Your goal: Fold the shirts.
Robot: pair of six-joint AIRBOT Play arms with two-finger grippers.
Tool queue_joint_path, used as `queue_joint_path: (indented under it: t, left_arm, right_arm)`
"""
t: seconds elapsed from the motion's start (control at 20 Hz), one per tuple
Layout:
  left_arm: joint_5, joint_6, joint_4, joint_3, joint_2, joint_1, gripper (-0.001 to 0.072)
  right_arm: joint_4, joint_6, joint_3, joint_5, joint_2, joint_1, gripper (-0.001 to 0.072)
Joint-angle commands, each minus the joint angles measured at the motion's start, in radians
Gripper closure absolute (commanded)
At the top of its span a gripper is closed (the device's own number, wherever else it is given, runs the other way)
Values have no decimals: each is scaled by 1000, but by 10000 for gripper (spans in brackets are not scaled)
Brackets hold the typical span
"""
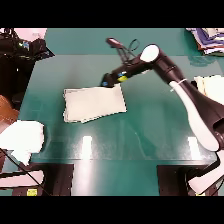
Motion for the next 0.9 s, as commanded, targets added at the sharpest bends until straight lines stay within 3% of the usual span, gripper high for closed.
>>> queue_joint_path:
  t: [0.0, 0.1, 0.2, 0.45, 0.7, 0.8, 0.85]
  left_arm:
    - [-34, 0, 2, -1, 3, 2, 678]
    - [-33, 2, 4, -2, 3, 3, 679]
    - [-32, 25, 4, -2, 2, 2, 679]
    - [-18, 26, 4, -2, 0, 2, 678]
    - [-11, 26, 4, -2, 0, 3, 678]
    - [-15, 26, 4, -2, 0, 3, 679]
    - [-20, 26, 4, -2, 0, 2, 679]
  right_arm:
    - [-103, 72, -91, 132, 6, -166, 215]
    - [-81, 104, -190, 93, 5, -244, 201]
    - [38, 103, -273, 50, -11, -292, 79]
    - [265, 60, -332, 25, -111, -263, 83]
    - [291, 63, -192, 17, -215, -109, 90]
    - [290, 66, -143, 24, -247, -57, 163]
    - [289, 65, -129, 15, -252, -39, 165]
